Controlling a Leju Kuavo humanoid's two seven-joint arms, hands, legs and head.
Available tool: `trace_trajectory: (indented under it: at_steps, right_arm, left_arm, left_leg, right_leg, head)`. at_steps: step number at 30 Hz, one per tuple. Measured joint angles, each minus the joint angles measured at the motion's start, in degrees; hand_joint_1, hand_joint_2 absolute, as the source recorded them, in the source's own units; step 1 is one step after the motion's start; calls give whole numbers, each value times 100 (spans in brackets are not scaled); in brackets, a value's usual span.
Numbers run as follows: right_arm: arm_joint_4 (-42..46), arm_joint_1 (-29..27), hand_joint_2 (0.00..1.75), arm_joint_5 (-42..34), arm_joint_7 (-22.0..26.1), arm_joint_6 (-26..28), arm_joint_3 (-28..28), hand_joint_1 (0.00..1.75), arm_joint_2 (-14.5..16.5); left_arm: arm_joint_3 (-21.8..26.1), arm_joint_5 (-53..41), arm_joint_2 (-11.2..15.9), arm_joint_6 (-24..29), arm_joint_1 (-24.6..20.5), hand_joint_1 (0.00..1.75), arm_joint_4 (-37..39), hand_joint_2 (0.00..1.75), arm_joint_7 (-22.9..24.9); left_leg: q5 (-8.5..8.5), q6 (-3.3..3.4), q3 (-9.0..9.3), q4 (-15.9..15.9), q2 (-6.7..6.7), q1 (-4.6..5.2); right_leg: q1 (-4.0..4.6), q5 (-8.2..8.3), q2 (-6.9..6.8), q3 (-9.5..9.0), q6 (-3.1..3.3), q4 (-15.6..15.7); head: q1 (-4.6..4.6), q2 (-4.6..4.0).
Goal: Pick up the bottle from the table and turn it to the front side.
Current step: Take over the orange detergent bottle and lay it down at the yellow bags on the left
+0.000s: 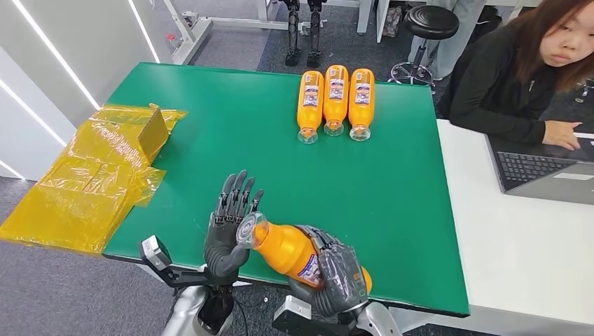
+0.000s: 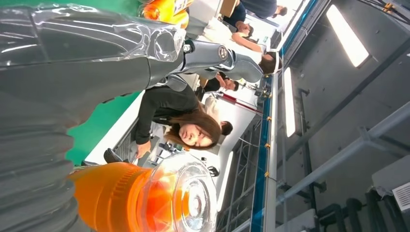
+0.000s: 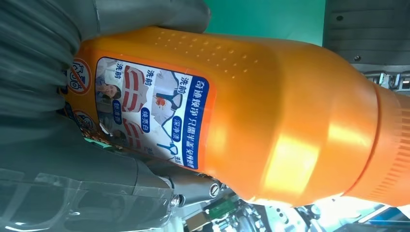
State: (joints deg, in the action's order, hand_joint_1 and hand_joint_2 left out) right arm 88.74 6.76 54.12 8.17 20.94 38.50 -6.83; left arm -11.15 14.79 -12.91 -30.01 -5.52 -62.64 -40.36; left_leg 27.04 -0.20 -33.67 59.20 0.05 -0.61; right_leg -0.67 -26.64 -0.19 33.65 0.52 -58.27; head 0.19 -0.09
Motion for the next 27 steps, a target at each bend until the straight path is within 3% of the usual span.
trace_trajectory:
  at_steps: [12,16,18,20,21,22,24,25,27]
  right_arm:
    - [338,-307,175,445,-266,-427,-103,175,302]
    - [446,-288,175,565,-283,-561,-88,175,414]
    - [488,-268,175,577,-314,-617,-90,175,450]
    - [528,-250,175,577,-358,-687,-96,175,484]
    - [550,-244,175,577,-380,-727,-99,175,499]
    - [570,-238,175,578,-397,-768,-104,175,514]
    - [608,-230,175,579,-422,-838,-113,175,535]
    - [624,-228,175,578,-429,-864,-119,175,544]
    - [653,-226,175,579,-433,-901,-137,175,561]
  left_arm:
    - [-248,2,-54,39,-19,4,-102,175,-32]
    - [-540,-10,-37,111,-61,170,-172,175,23]
    - [-633,-32,-28,147,-67,157,-225,175,31]
    - [-705,-58,-21,193,-68,81,-286,175,34]
    - [-738,-70,-17,219,-68,71,-318,175,36]
    - [-766,-80,-12,245,-67,80,-349,175,38]
    - [-808,-91,-3,290,-58,158,-411,175,42]
    - [-826,-93,3,307,-51,175,-443,175,43]
    - [-864,-95,15,330,-40,175,-508,175,43]
  left_leg:
    - [0,0,0,0,0,0]
    - [0,0,0,0,1,0]
    - [0,0,1,0,1,0]
    - [0,0,1,0,1,0]
    - [0,0,0,0,1,0]
    - [0,0,0,0,1,0]
    - [0,0,0,0,1,0]
    - [0,0,0,0,1,0]
    - [0,0,0,0,1,0]
  right_leg:
    - [0,0,0,0,0,0]
    - [0,0,0,-1,0,0]
    - [0,0,0,-1,0,0]
    - [0,0,0,-1,0,0]
    - [0,0,0,-1,0,0]
    - [0,0,0,-1,0,0]
    - [0,0,0,-1,0,-1]
    - [0,0,0,-1,0,-1]
    - [0,0,0,-1,0,-1]
  head:
    - [1,0]
    - [0,0]
    - [0,0]
    - [0,0]
    - [1,0]
    - [0,0]
    - [0,0]
    - [0,0]
    - [1,0]
